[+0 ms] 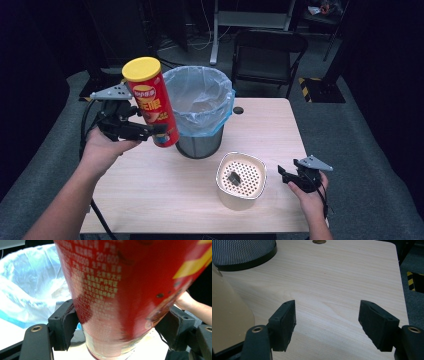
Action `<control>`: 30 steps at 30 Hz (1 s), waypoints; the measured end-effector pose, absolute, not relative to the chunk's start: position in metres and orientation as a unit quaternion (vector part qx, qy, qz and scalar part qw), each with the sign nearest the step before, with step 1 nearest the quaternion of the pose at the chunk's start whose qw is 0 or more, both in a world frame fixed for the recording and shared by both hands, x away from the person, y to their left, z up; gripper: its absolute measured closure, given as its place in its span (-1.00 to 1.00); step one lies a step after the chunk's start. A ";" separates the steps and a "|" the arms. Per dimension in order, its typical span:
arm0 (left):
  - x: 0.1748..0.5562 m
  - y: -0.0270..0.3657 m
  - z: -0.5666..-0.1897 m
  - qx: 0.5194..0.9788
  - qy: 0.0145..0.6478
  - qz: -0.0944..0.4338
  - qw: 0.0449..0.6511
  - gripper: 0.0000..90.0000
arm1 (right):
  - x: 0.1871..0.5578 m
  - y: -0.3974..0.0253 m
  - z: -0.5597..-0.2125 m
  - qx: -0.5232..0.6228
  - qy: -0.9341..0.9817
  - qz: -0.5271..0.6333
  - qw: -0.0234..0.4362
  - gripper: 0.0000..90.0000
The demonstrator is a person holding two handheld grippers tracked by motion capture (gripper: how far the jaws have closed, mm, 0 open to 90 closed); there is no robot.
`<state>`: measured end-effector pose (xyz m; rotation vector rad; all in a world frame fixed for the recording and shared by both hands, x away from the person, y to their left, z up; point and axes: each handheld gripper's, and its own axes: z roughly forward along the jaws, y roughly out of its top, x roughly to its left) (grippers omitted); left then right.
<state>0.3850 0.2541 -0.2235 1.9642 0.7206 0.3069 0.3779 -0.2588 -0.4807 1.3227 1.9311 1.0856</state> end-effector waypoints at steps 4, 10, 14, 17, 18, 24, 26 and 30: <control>0.392 0.249 -0.208 0.811 0.296 0.135 0.486 -0.47 | 0.378 -0.259 -0.481 0.493 0.718 0.405 0.277 -0.33; 0.403 0.243 -0.197 0.809 0.298 0.147 0.484 -0.47 | 0.378 -0.259 -0.480 0.495 0.716 0.406 0.277 -0.33; 0.418 0.235 -0.188 0.809 0.303 0.156 0.479 -0.47 | 0.378 -0.259 -0.481 0.493 0.718 0.406 0.277 -0.33; 0.428 0.230 -0.188 0.807 0.310 0.156 0.479 -0.47 | 0.378 -0.259 -0.481 0.493 0.719 0.406 0.275 -0.32; 0.431 0.228 -0.189 0.805 0.313 0.155 0.480 -0.47 | 0.379 -0.260 -0.482 0.493 0.719 0.404 0.275 -0.32; 0.448 0.211 -0.192 0.801 0.317 0.159 0.482 -0.47 | 0.379 -0.260 -0.482 0.492 0.719 0.405 0.276 -0.32; 0.454 0.206 -0.193 0.801 0.319 0.162 0.479 -0.47 | 0.378 -0.260 -0.481 0.492 0.719 0.407 0.276 -0.32; 0.465 0.199 -0.197 0.798 0.328 0.162 0.480 -0.47 | 0.379 -0.260 -0.482 0.492 0.718 0.405 0.279 -0.32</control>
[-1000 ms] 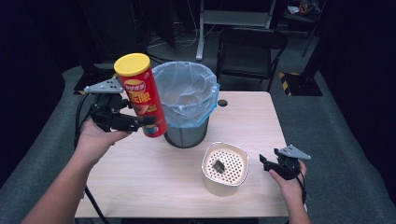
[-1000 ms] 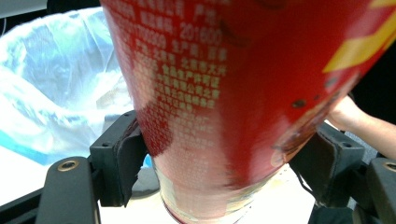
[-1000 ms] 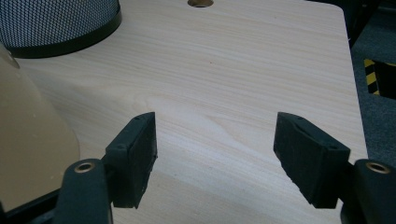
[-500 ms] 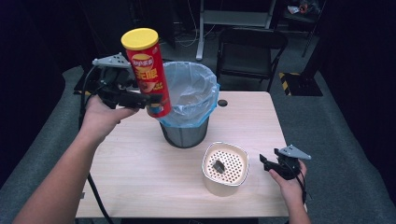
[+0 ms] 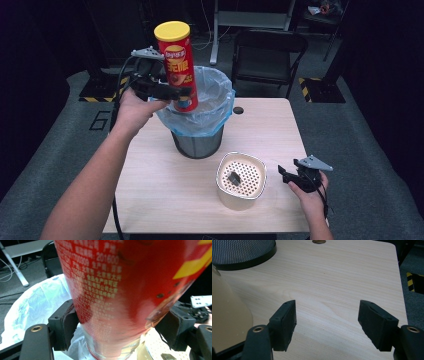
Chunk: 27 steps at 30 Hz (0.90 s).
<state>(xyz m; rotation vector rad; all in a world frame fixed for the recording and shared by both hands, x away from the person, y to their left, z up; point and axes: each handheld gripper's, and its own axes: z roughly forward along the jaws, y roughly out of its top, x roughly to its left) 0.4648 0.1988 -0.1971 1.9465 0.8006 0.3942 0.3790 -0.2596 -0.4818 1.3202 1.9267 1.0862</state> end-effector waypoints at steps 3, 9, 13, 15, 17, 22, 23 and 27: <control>0.470 0.196 -0.200 0.795 0.329 0.165 0.482 -0.47 | 0.379 -0.260 -0.482 0.490 0.721 0.404 0.277 -0.32; 0.486 0.190 -0.211 0.794 0.328 0.168 0.485 -0.47 | 0.380 -0.260 -0.483 0.489 0.722 0.405 0.276 -0.32; 0.494 0.184 -0.221 0.790 0.338 0.177 0.480 -0.47 | 0.380 -0.257 -0.483 0.484 0.726 0.403 0.278 -0.32; 0.498 0.182 -0.226 0.790 0.344 0.175 0.476 -0.47 | 0.380 -0.256 -0.483 0.481 0.729 0.400 0.279 -0.32; 0.503 0.179 -0.230 0.791 0.349 0.171 0.473 -0.47 | 0.381 -0.254 -0.484 0.484 0.727 0.401 0.277 -0.32; 0.515 0.176 -0.242 0.792 0.368 0.161 0.459 -0.47 | 0.381 -0.255 -0.484 0.478 0.732 0.399 0.276 -0.32; 0.515 0.176 -0.242 0.792 0.368 0.161 0.459 -0.47 | 0.381 -0.255 -0.484 0.478 0.732 0.399 0.276 -0.32; 0.524 0.180 -0.252 0.792 0.379 0.149 0.455 -0.47 | 0.381 -0.255 -0.484 0.477 0.733 0.398 0.276 -0.32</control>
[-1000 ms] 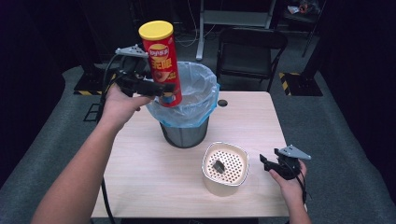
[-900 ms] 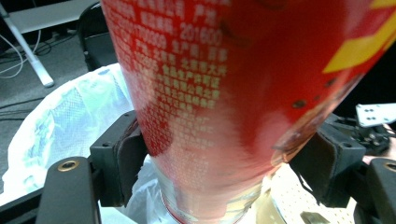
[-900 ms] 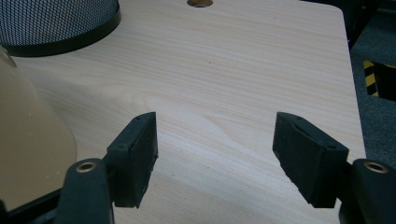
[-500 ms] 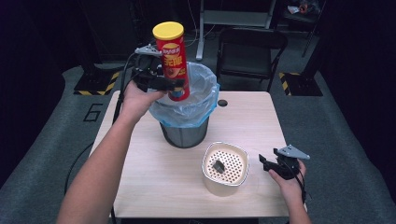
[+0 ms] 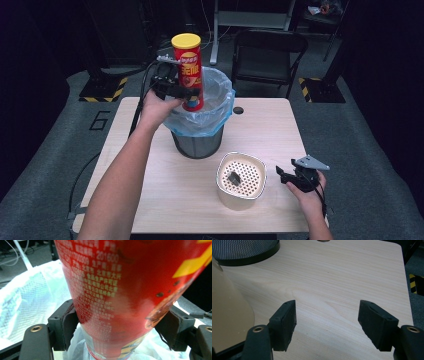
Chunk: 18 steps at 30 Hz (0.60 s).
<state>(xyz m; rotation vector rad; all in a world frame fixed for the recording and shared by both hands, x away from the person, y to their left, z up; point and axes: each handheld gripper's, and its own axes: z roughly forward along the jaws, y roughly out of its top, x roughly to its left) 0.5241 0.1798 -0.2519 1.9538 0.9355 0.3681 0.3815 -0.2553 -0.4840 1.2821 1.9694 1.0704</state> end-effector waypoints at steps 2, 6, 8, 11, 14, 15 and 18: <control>0.526 0.180 -0.254 0.792 0.381 0.147 0.454 -0.47 | 0.382 -0.255 -0.484 0.481 0.730 0.400 0.277 -0.32; 0.530 0.179 -0.263 0.798 0.388 0.144 0.437 -0.48 | 0.382 -0.255 -0.485 0.478 0.733 0.399 0.275 -0.32; 0.532 0.178 -0.266 0.799 0.395 0.145 0.430 -0.51 | 0.382 -0.255 -0.485 0.477 0.733 0.398 0.276 -0.32; 0.531 0.179 -0.266 0.790 0.401 0.161 0.435 -0.66 | 0.382 -0.254 -0.485 0.476 0.734 0.398 0.276 -0.32; 0.529 0.181 -0.265 0.791 0.400 0.164 0.433 -0.67 | 0.382 -0.254 -0.485 0.476 0.733 0.399 0.275 -0.32; 0.529 0.182 -0.264 0.791 0.400 0.164 0.433 -0.66 | 0.382 -0.255 -0.484 0.477 0.733 0.399 0.276 -0.32; 0.528 0.184 -0.263 0.792 0.398 0.159 0.434 -0.64 | 0.382 -0.255 -0.484 0.479 0.731 0.402 0.274 -0.32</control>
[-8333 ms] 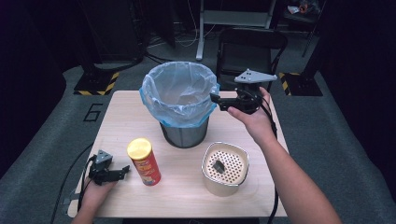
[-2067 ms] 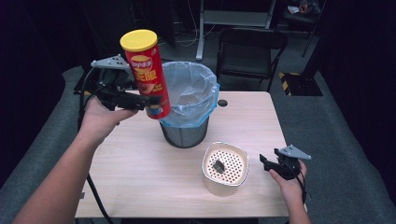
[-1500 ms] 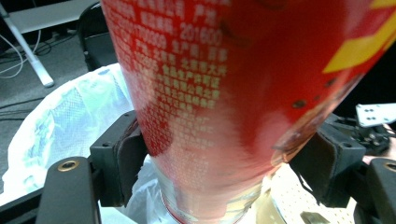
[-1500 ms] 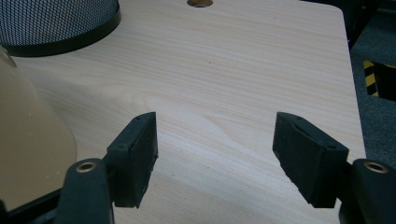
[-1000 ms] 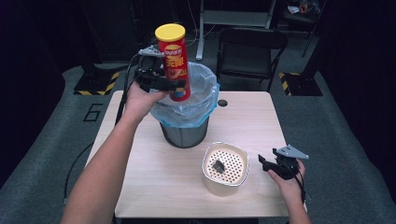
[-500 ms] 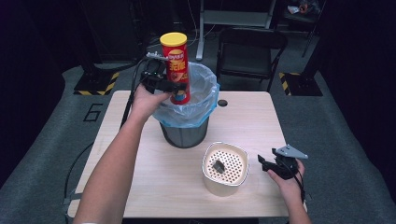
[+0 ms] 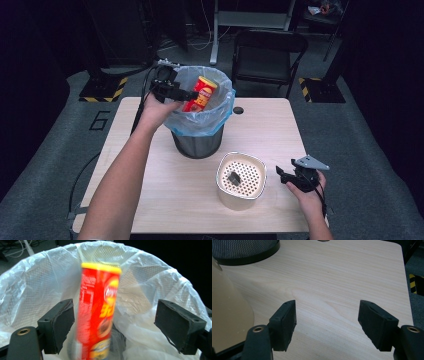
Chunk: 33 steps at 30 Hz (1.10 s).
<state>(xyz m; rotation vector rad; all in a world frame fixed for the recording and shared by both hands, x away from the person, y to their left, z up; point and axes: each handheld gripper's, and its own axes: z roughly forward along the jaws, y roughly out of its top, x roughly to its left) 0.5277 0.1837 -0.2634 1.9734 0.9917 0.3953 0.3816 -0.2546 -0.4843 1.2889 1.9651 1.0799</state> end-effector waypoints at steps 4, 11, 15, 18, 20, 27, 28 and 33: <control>0.524 0.185 -0.261 0.793 0.395 0.160 0.436 -0.64 | 0.381 -0.254 -0.484 0.478 0.732 0.400 0.276 -0.32; 0.506 0.192 -0.247 0.798 0.377 0.145 0.448 -0.61 | 0.381 -0.256 -0.485 0.482 0.730 0.399 0.275 -0.32; 0.491 0.198 -0.240 0.806 0.361 0.142 0.447 -0.56 | 0.381 -0.256 -0.484 0.482 0.730 0.398 0.276 -0.32; 0.478 0.206 -0.236 0.807 0.353 0.139 0.453 -0.54 | 0.381 -0.257 -0.484 0.481 0.731 0.397 0.278 -0.32; 0.474 0.210 -0.235 0.807 0.348 0.138 0.457 -0.51 | 0.381 -0.258 -0.484 0.481 0.731 0.396 0.279 -0.32; 0.443 0.248 -0.255 0.803 0.349 0.121 0.467 -0.50 | 0.381 -0.258 -0.485 0.485 0.728 0.398 0.276 -0.32; 0.441 0.251 -0.258 0.801 0.353 0.118 0.470 -0.50 | 0.380 -0.258 -0.485 0.486 0.729 0.394 0.277 -0.32; 0.423 0.276 -0.279 0.802 0.359 0.127 0.461 -0.49 | 0.380 -0.256 -0.485 0.487 0.728 0.395 0.277 -0.32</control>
